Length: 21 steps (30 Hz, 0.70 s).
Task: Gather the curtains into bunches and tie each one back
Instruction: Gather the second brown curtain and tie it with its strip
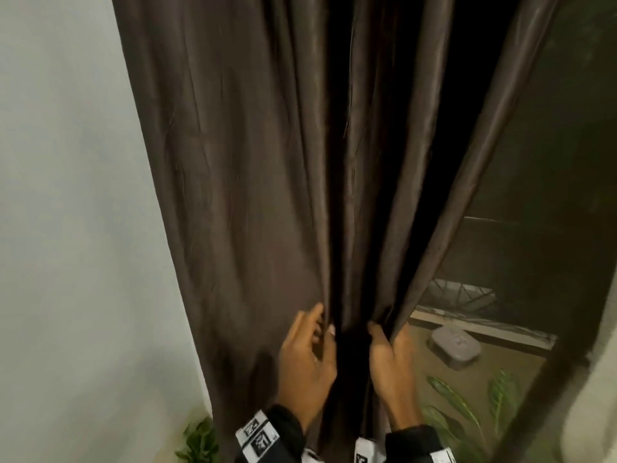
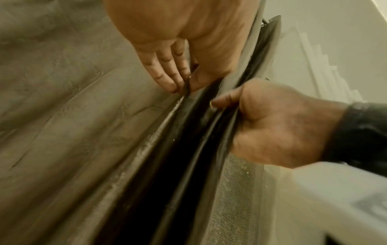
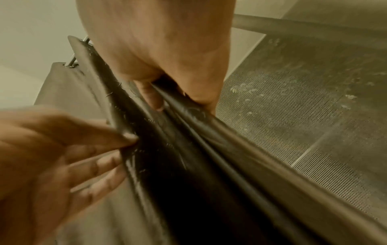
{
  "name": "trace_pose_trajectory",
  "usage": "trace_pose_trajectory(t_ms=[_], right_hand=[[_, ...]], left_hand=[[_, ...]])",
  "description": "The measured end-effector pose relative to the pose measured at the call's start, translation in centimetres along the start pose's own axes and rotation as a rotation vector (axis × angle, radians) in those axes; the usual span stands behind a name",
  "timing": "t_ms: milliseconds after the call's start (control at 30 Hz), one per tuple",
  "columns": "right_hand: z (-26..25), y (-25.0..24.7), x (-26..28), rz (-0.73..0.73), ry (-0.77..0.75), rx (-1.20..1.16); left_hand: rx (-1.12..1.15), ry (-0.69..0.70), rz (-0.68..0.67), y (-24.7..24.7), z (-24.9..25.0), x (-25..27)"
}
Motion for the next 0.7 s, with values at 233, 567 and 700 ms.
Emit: trace_pose_trajectory(t_ms=[233,567,700], right_hand=[[-3.4,5.0,1.4,0.053,-0.125,0.05],[-2.8,5.8,0.9,0.177,-0.096,0.119],[-3.1,6.8,1.0,0.189,-0.113,0.132]], left_hand=[[0.289,0.031,-0.371,-0.3,0.5,-0.6],[-0.038,-0.122,0.427,-12.6,-6.0,-6.1],[0.14,-0.171,0.289,-11.4,-7.1,-7.1]])
Point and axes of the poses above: each hand's wrist, its own x-axis away from the middle knuckle, its own y-axis out of the palm, z = x × y, the point moved 4 cm from there along -x, towards the middle knuckle, and after that the axes turned 5 degrees about y, right-handed, at the moved point
